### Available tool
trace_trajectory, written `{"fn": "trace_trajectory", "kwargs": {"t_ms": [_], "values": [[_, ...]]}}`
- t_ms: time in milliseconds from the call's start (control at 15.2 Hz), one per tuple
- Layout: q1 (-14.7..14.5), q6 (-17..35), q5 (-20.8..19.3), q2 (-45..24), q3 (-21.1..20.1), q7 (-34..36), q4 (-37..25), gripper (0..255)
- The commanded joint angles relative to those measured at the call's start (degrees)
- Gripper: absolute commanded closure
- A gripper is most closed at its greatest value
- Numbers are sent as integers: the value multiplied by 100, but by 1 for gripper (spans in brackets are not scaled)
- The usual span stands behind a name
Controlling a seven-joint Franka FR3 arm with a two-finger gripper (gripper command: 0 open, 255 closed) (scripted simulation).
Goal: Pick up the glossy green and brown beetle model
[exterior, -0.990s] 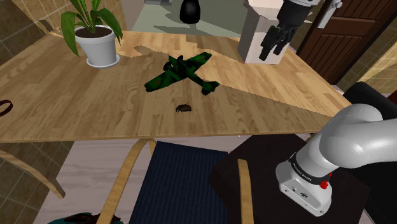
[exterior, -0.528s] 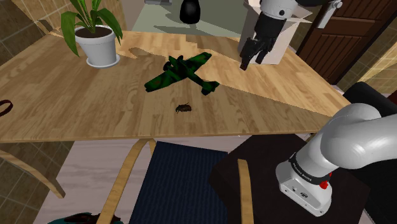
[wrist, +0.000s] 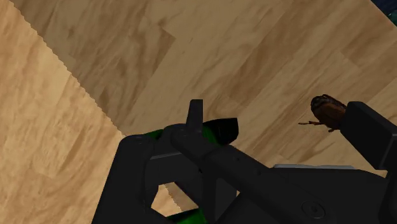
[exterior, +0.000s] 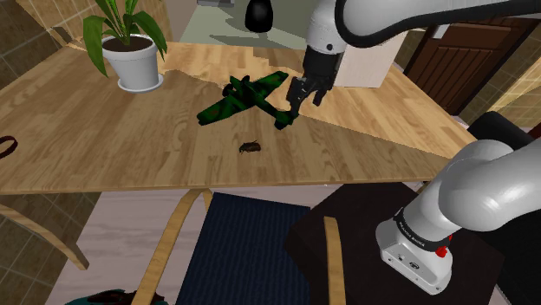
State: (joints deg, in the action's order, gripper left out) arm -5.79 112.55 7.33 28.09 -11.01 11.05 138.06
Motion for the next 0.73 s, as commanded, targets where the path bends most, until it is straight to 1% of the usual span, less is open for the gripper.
{"fn": "trace_trajectory", "kwargs": {"t_ms": [0,330,660], "values": [[-33,224,15,-377,-150,153,-124,0],[-127,734,-51,-1368,-552,628,-518,0],[-235,1128,-314,-2437,-882,1167,-1078,0]]}}
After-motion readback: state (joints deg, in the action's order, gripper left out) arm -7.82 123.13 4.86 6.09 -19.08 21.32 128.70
